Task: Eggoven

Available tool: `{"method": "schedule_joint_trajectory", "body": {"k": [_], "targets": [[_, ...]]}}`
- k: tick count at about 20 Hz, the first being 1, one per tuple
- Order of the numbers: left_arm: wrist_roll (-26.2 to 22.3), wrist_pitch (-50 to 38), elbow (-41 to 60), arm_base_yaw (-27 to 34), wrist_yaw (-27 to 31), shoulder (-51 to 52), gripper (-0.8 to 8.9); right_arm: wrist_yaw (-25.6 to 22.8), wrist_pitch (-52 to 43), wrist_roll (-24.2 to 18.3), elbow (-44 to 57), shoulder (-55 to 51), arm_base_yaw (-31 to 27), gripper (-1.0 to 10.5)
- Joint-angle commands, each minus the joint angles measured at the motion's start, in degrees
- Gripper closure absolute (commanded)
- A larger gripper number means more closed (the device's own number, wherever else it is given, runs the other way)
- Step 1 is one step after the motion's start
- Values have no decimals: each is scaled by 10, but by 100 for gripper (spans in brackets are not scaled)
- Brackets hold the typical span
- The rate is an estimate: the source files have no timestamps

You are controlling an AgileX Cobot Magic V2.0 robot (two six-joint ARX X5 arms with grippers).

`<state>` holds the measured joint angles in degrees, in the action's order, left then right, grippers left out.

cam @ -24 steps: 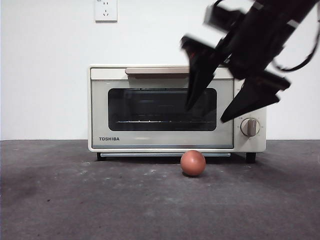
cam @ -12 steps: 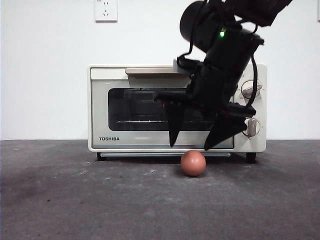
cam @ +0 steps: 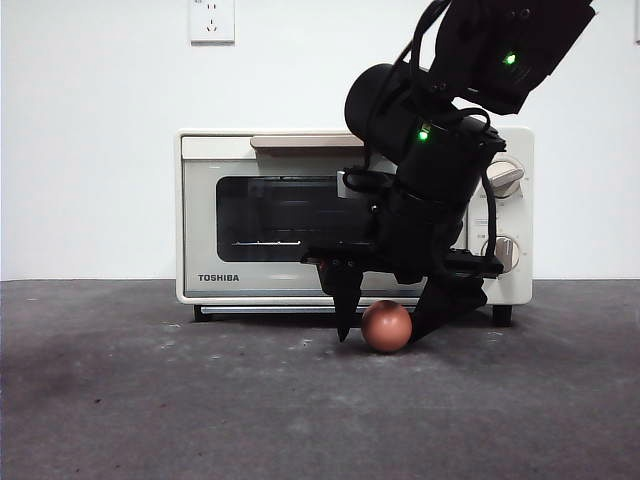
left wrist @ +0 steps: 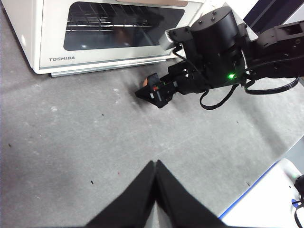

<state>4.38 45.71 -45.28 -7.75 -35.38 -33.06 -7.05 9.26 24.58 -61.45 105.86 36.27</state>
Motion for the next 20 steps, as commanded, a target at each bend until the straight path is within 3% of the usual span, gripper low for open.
{"method": "schedule_joint_trajectory", "body": {"k": [1,10,15,20], "targets": [[-5,-3,-9,-2,-2,-3,806,-10,-5,9,-9,14,3,623],[-5,-6,-9,-2,-2,-3,806,-3,6,9,-9,14,0,930],[-4,-21,-9,-2,-2,-15,806,2,16,-7,-9,-7,0,944],[13,-90,-9,-10,-2,-59,806,11,78,-44,-9,-101,12,944]]}}
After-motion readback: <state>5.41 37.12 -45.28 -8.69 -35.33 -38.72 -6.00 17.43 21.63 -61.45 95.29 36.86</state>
